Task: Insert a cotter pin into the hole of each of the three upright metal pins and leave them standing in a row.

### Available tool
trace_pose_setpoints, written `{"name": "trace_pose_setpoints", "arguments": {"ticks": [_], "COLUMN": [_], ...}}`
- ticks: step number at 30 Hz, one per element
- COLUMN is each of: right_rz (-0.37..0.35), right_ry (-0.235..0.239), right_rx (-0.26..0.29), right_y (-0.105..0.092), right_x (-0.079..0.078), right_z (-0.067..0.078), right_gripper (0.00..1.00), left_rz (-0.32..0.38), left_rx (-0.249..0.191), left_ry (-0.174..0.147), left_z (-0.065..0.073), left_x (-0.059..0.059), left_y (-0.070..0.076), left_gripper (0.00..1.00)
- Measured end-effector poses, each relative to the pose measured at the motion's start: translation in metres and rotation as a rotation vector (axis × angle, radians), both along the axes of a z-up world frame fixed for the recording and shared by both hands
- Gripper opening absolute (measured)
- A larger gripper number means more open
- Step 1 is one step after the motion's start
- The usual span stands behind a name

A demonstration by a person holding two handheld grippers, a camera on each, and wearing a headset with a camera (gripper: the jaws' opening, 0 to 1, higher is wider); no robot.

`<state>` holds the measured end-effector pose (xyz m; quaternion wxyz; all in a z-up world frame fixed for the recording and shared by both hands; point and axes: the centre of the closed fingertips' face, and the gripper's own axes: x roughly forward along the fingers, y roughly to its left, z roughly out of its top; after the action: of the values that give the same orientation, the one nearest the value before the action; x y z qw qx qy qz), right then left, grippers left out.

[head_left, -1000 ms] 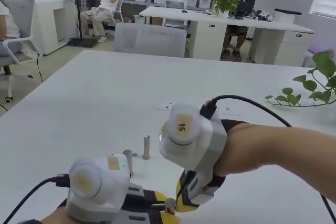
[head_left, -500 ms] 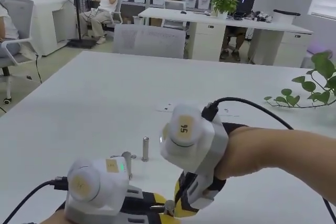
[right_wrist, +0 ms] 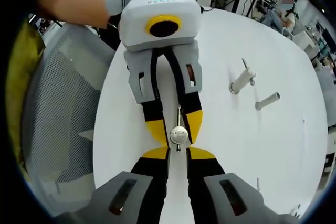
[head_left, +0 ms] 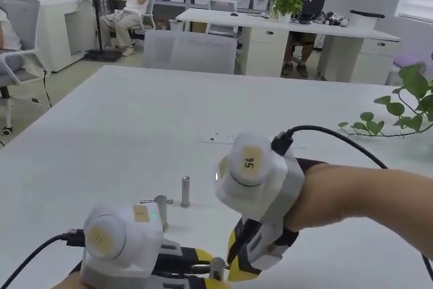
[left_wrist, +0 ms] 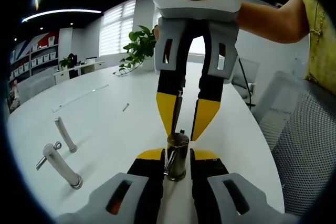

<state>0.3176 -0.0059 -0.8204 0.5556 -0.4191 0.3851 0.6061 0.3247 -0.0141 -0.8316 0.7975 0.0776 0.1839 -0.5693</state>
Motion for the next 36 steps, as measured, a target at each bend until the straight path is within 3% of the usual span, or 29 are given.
{"name": "trace_pose_setpoints", "arguments": {"ticks": [7,16,27,31,36], "right_rz": [-0.011,-0.031,-0.085,-0.093,-0.095], "right_ry": [0.007,0.009,0.034,0.042,0.044], "right_rx": [0.032,0.076,0.228,0.312,0.365], "right_y": [0.001,-0.003,-0.004,0.0,0.002], "right_x": [-0.001,0.001,0.001,-0.001,-0.001], "right_z": [0.002,0.002,0.008,0.013,0.009], "right_gripper": [0.16,0.17,0.21,0.23,0.24], "left_rz": [0.018,0.013,0.028,0.042,0.071], "left_rx": [-0.018,-0.01,-0.013,-0.022,-0.04], "left_ry": [0.022,0.022,0.016,0.013,0.01], "left_z": [0.002,0.007,0.016,0.022,0.032], "left_x": [0.002,-0.002,-0.006,-0.007,-0.01], "left_y": [0.004,0.011,0.022,0.028,0.037], "left_gripper": [0.27,0.33,0.38,0.4,0.41]}}
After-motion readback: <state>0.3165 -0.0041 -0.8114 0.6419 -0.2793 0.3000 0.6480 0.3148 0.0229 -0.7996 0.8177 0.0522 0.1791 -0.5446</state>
